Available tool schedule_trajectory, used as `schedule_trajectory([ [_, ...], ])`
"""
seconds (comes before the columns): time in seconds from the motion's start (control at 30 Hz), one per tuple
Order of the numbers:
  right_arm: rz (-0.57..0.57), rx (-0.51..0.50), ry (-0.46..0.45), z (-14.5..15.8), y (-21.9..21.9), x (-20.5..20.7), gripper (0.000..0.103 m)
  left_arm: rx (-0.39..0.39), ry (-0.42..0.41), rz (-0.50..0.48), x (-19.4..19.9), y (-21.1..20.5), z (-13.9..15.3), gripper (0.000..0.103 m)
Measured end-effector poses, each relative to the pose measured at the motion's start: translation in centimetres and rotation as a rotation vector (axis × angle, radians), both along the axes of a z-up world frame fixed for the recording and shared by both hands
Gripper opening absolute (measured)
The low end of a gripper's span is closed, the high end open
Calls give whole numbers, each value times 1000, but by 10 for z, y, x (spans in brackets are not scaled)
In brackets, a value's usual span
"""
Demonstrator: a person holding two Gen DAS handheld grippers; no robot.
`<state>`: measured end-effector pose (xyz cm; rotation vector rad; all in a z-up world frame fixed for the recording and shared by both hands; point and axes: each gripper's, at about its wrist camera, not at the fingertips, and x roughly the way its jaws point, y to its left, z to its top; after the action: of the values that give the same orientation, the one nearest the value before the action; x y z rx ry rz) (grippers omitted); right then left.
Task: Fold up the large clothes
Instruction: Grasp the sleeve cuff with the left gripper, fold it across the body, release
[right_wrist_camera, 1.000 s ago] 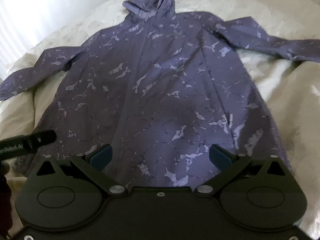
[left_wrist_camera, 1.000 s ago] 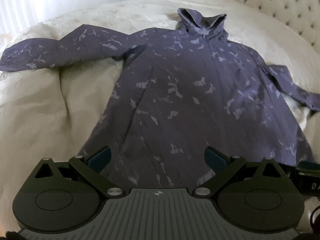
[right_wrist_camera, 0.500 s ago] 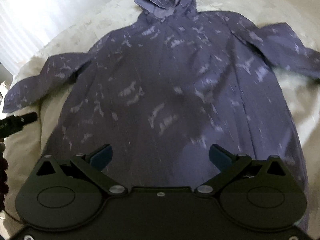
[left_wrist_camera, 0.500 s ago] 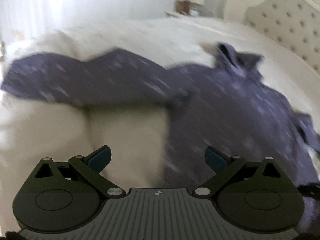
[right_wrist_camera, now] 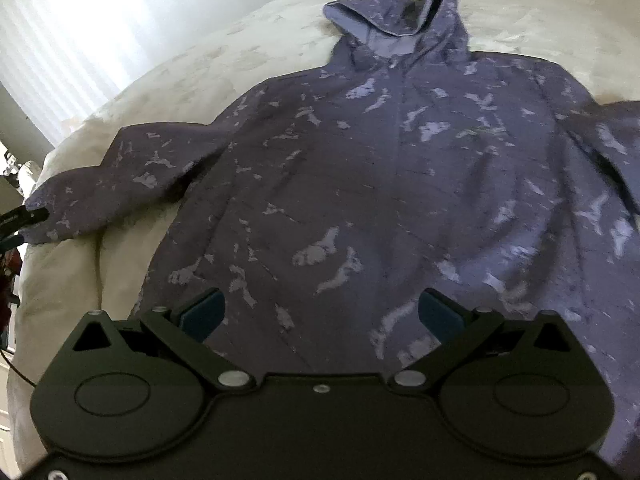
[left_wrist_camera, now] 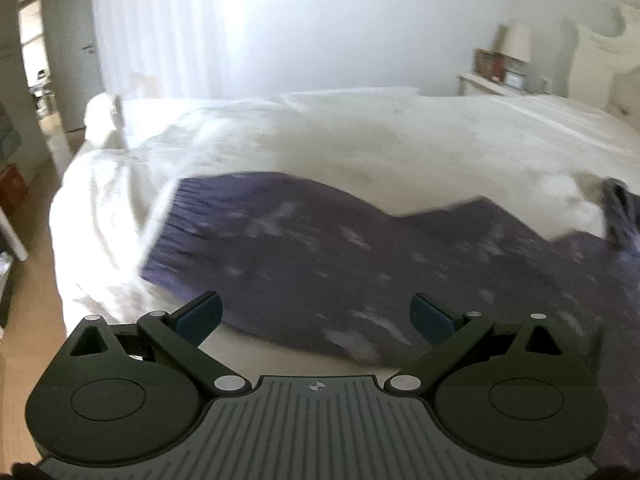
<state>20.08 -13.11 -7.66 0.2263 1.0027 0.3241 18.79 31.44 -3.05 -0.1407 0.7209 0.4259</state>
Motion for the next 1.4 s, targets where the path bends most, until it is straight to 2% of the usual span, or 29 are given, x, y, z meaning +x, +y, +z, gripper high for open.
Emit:
schedule_trajectory([
  [0.17,21,10,5,-4,13,12,102,-38,-9,64,5,30,-12,101],
  [0.3,36,8,13,-7,20,15,102,-136,-27,101,4,51,-25,99],
  [0.37,39,5,22,-9,21,16,102,-178,-40,143,1,59,-27,82],
  [0.43,38,5,30,-12,22,16,102,-220,-60,149,-2,65,-27,78],
  [0.5,34,6,39,-14,20,14,102,-229,-76,150,-4,68,-24,63],
  [0.57,28,6,48,-18,18,11,102,-203,-78,165,-5,67,-19,32],
  [0.67,15,8,66,-25,12,7,102,-192,-91,180,-9,64,-9,21],
  [0.87,-7,9,72,-36,-2,-1,102,-181,-102,160,-9,55,14,15],
  [0.97,-19,-13,42,-39,-9,-5,102,-188,-137,112,-10,44,31,14],
  [1.03,-23,-34,22,-41,-11,-8,102,-166,-141,77,-6,30,43,14],
  [1.23,-13,-38,-10,-42,-13,-12,102,-155,-189,-82,19,-19,72,14],
  [1.4,-12,-21,-32,-43,-19,-16,102,-153,-215,-231,43,-70,85,14],
])
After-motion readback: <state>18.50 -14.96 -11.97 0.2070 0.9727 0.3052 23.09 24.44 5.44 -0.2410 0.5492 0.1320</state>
